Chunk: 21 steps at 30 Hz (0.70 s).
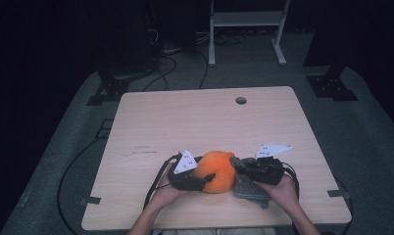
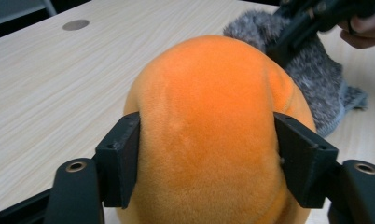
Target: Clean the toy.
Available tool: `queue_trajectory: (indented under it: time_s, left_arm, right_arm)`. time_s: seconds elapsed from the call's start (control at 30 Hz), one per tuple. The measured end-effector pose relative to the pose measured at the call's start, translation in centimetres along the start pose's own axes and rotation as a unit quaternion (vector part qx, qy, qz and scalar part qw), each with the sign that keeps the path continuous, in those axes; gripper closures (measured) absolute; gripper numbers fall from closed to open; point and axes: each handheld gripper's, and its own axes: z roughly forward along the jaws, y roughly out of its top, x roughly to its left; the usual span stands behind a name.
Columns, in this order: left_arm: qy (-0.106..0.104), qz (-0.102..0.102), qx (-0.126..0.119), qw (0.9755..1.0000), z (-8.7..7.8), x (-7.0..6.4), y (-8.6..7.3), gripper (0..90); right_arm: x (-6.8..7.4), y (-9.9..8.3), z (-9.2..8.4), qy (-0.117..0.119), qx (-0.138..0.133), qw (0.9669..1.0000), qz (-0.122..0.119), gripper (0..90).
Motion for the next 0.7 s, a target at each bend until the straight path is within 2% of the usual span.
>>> queue_trajectory:
  time_s: [0.03,0.07,0.1,0.13,0.2,0.23,0.27,0.3,0.33,0.37,0.43,0.5,0.53,0.6,0.7]
  left_arm:
    - [-0.011,-0.003,-0.003,0.9999,-0.1,0.0,0.0,26.8]
    - [-0.011,-0.003,-0.003,0.9999,-0.1,0.0,0.0,24.8]
    - [-0.027,-0.010,-0.004,0.9996,-0.3,0.3,-0.1,22.3]
    - [-0.036,-0.022,-0.002,0.9991,-0.4,0.6,0.0,19.0]
    - [-0.050,-0.059,0.000,0.9970,-0.5,1.6,0.0,13.1]
    - [-0.050,-0.059,0.000,0.9970,-0.5,1.6,0.0,11.0]
    - [-0.057,-0.083,0.006,0.9950,-0.4,2.1,0.0,11.0]
    - [-0.063,-0.095,0.010,0.9934,-0.2,2.3,-0.2,9.3]
    - [-0.059,-0.100,0.011,0.9932,-0.1,2.3,-0.4,10.8]
    - [-0.054,-0.096,0.011,0.9938,-0.1,2.1,-0.4,15.1]
    - [-0.023,-0.066,0.005,0.9976,0.0,1.3,-0.3,23.4]
    - [-0.003,-0.038,-0.008,0.9992,0.2,0.3,0.2,27.4]
    - [0.003,-0.021,-0.010,0.9997,0.3,-0.2,0.5,28.2]
    - [0.001,-0.004,-0.006,1.0000,0.2,-0.7,0.9,28.9]
    - [-0.001,-0.002,-0.002,1.0000,0.0,-0.7,0.6,29.6]
  right_arm:
    - [0.3,0.3,-0.3,0.010,-0.018,0.9998,-0.004,77.0]
    - [0.3,0.3,-0.3,0.010,-0.018,0.9998,-0.004,77.0]
    - [1.2,1.0,-0.6,0.024,-0.036,0.9988,-0.025,76.9]
    - [1.6,1.1,-0.4,0.020,-0.028,0.9986,-0.040,76.9]
    - [2.0,0.8,0.3,0.021,-0.017,0.9981,-0.056,76.7]
    - [2.0,0.8,0.3,0.021,-0.017,0.9981,-0.056,76.7]
    - [2.1,0.6,0.4,0.017,-0.014,0.9976,-0.065,76.7]
    - [2.2,0.5,0.3,0.016,-0.004,0.9972,-0.074,76.8]
    - [2.2,0.5,0.3,0.017,-0.002,0.9970,-0.076,76.8]
    - [2.2,0.5,0.3,0.015,0.000,0.9969,-0.078,76.7]
    - [2.4,0.8,0.1,0.018,-0.009,0.9972,-0.072,76.6]
    - [3.4,1.6,-0.4,0.039,-0.036,0.9950,-0.086,76.5]
    - [3.9,1.9,-0.4,0.040,-0.041,0.9939,-0.094,76.4]
    - [4.3,2.1,0.0,0.024,-0.025,0.9929,-0.114,76.5]
    - [3.0,1.1,0.1,0.029,-0.017,0.9954,-0.090,77.2]
